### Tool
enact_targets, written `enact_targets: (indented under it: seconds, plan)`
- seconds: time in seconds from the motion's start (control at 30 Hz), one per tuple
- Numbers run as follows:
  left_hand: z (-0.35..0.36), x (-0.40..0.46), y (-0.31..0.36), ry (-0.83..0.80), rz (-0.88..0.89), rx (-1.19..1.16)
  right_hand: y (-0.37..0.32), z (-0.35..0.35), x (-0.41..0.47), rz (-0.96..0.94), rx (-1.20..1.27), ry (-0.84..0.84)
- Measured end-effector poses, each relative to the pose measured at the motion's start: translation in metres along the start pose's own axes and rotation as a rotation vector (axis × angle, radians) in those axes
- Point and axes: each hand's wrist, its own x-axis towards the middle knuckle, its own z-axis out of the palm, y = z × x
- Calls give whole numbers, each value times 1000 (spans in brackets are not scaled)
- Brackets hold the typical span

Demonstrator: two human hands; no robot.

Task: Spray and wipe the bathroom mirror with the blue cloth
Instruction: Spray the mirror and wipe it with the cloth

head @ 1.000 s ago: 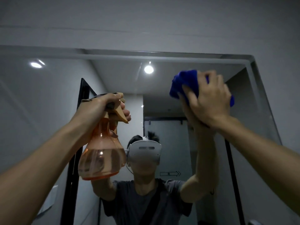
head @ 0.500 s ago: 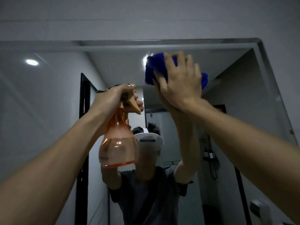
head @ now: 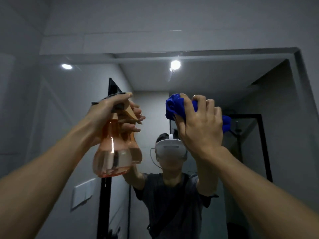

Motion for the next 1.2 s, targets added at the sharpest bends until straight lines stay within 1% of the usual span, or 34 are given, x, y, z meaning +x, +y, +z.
enact_targets:
  seconds: [0.07,0.17,0.27,0.33,0.37,0.43,0.47,0.53,0.63,0.7,0.8,0.9,1.0,1.03,1.1,1.2]
  plan:
    - [-13,-6,3,8,20,64,1,2,0,-2,-5,12]
    - [-25,-9,4,87,66,196,2,2,0,0,-20,27]
    - [-34,-7,1,144,96,215,1,1,-1,-2,-30,30]
    - [-39,-3,-1,192,76,198,1,1,0,4,-22,25]
    - [-42,-2,-2,183,47,162,0,1,-1,9,-18,21]
    - [-47,1,-4,77,-2,95,-1,1,-3,22,-16,13]
    - [-52,2,-4,32,-12,85,-1,0,-4,32,-18,13]
    - [-63,4,-5,-6,-10,78,-2,-1,-4,41,-15,17]
    - [-85,7,-2,-15,7,97,-4,-1,-4,44,-16,23]
    - [-101,9,0,10,7,99,-5,0,-3,46,-15,31]
    - [-117,10,-2,14,-7,53,-10,1,12,65,-18,57]
    - [-121,13,-10,-12,10,-16,-27,7,45,169,-28,89]
    - [-126,16,-17,-8,73,-12,-65,18,77,284,-25,112]
    - [-127,16,-18,-7,75,-16,-80,22,84,280,-13,117]
    - [-128,17,-20,-12,70,-23,-110,26,86,193,18,113]
    - [-128,18,-19,-14,65,-17,-138,25,56,-73,63,77]
